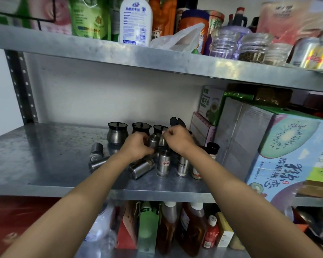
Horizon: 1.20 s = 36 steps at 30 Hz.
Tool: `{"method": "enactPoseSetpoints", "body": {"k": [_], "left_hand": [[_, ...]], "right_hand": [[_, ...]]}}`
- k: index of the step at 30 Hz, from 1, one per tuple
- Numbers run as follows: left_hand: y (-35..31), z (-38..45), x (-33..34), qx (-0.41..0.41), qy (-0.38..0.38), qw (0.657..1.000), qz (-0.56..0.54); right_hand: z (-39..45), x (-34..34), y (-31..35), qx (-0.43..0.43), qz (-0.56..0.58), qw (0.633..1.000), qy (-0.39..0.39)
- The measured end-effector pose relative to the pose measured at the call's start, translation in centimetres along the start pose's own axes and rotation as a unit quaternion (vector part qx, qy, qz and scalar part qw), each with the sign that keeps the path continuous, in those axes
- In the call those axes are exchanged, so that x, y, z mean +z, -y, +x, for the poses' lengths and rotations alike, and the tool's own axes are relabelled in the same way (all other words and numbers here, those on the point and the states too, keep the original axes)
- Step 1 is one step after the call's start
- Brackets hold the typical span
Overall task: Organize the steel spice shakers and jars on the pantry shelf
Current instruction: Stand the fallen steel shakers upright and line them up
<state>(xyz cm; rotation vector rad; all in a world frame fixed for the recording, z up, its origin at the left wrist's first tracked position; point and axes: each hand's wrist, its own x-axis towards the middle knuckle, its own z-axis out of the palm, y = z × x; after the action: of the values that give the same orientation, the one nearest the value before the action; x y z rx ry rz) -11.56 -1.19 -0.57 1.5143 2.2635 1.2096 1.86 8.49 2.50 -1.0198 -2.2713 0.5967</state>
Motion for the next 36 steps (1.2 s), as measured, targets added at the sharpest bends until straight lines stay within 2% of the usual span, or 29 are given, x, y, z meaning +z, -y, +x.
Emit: {"method": "enactPoseSetpoints", "body": {"k": [10,18,23,30,33,36], "left_hand": [[-0.4,0.7,1.0,0.004,0.017,0.993,0.12],[-0.3,1.1,0.6,-0.019,0.03,0.993,0.109],[0.1,1.2,-0.5,-0.034,0.034,0.997,0.058],[1.6,0.6,-2.6,0.007,-0.088,0.996,-0.002],[1.9,0.0,-3.3,0.016,-0.107,0.994,-0.022],[1.7,-0.7,-3.6,0.026,-0.107,0.994,-0.016]], "right_hand": [[0.7,1.3,0.8,-0.015,-0.003,1.0,0.011],[1.7,2.0,1.0,-0.016,-0.02,0.999,0.019],[1.4,2.0,0.9,-0.007,-0.009,1.0,0.019],[1.4,2.0,1.6,-0.012,-0.036,0.998,0.055],[1.6,2.1,2.1,-0.014,-0.092,0.992,0.09],[1.8,1.8,2.4,-0.006,-0.074,0.99,0.116]]}}
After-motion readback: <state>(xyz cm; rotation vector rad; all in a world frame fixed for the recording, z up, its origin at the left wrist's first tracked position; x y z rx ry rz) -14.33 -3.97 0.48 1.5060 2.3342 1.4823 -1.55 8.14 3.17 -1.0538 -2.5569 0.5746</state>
